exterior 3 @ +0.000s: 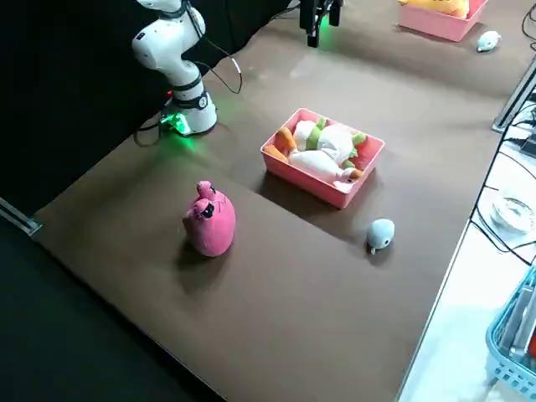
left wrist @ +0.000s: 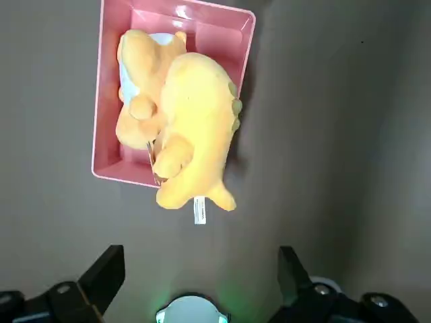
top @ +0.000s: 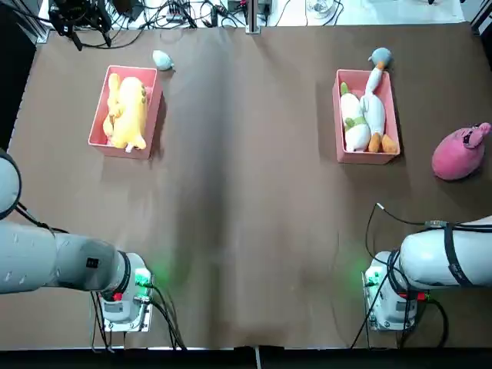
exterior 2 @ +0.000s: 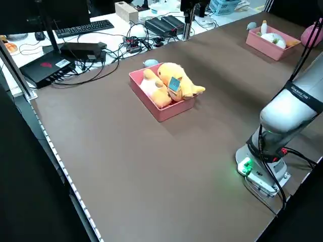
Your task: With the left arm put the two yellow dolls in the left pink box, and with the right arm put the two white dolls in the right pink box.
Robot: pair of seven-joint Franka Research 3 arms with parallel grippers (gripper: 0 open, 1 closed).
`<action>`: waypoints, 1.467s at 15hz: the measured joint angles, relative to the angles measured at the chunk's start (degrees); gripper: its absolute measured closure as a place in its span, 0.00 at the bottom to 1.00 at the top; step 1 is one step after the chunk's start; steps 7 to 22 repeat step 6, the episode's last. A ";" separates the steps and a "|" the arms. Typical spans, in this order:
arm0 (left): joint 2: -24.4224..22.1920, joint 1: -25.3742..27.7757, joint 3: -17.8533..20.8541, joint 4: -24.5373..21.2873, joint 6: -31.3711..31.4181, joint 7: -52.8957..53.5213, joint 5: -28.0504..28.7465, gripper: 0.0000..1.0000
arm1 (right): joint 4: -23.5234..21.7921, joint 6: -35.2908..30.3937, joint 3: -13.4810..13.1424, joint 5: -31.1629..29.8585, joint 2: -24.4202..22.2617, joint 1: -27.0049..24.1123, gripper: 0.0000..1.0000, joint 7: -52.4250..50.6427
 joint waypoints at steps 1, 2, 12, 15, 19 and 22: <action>0.00 0.10 0.01 -0.01 0.02 -0.12 0.00 0.00 | 0.00 0.00 0.00 0.00 0.00 0.00 0.01 0.00; 0.00 0.30 0.02 -0.02 0.08 -0.26 0.00 0.00 | 0.00 0.02 0.00 0.00 0.00 0.00 0.01 0.00; 0.00 0.93 0.07 -0.18 0.18 -0.88 0.00 0.00 | 0.00 0.02 0.00 -0.04 0.00 0.00 0.01 0.00; 0.00 0.93 0.07 -0.18 0.18 -0.88 0.00 0.00 | 0.00 0.02 0.00 -0.04 0.00 0.00 0.01 0.00; 0.00 0.93 0.07 -0.18 0.18 -0.88 0.00 0.00 | 0.00 0.02 0.00 -0.04 0.00 0.00 0.01 0.00; 0.00 0.93 0.07 -0.18 0.18 -0.88 0.00 0.00 | 0.00 0.02 0.00 -0.04 0.00 0.00 0.01 0.00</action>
